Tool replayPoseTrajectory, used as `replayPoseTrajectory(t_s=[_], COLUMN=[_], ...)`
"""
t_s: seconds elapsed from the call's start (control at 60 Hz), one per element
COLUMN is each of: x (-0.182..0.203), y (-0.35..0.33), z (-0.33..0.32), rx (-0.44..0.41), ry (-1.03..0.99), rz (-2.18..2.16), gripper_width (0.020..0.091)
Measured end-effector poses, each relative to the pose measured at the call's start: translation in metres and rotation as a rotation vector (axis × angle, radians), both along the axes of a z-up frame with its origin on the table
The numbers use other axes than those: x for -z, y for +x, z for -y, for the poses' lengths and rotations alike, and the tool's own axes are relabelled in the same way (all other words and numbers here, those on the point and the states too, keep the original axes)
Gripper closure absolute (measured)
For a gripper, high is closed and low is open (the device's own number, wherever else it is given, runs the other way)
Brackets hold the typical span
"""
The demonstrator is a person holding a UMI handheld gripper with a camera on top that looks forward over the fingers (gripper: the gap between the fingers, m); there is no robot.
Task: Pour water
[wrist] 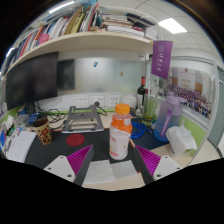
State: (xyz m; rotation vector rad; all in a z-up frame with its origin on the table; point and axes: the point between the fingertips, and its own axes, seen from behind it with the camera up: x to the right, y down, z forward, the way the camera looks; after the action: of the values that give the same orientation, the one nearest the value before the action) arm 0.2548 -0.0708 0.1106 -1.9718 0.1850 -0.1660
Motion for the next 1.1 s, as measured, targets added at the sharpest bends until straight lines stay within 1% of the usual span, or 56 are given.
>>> replayPoseTrajectory(t_s=[0.133,0.317,0.35,0.467,0.583,0.617,0.7,0.75,0.783,0.8,0.967,1.1], x=[0.016,0.028,0.028,0.029,0.027,0.027,0.026,0.025,0.025,0.025,0.019,0.003], y=[0.038,0.041,0.041,0.038,0.037,0.037,0.040,0.039,0.038,0.037,0.020,-0.018], z=[-0.048,-0.094,-0.099,-0.113,-0.117,-0.118,-0.117,-0.118,-0.119,-0.119,-0.127,-0.133], rx=[-0.007,-0.099,-0.109,-0.132,-0.137,-0.132,-0.121,-0.119,-0.122,-0.126,-0.162,-0.269], ry=[0.027,0.065,0.077,0.123,0.158,0.162,0.171,0.175,0.174,0.173,0.111,0.013], rz=[-0.005,0.037,0.038,0.043,0.034,0.026,0.038,0.066,0.086,0.098,0.224,0.425], gripper_width=[0.0257,0.0261,0.0284,0.0491,0.0548,0.0574,0.0664,0.0700,0.0701,0.0722,0.0723,0.0722])
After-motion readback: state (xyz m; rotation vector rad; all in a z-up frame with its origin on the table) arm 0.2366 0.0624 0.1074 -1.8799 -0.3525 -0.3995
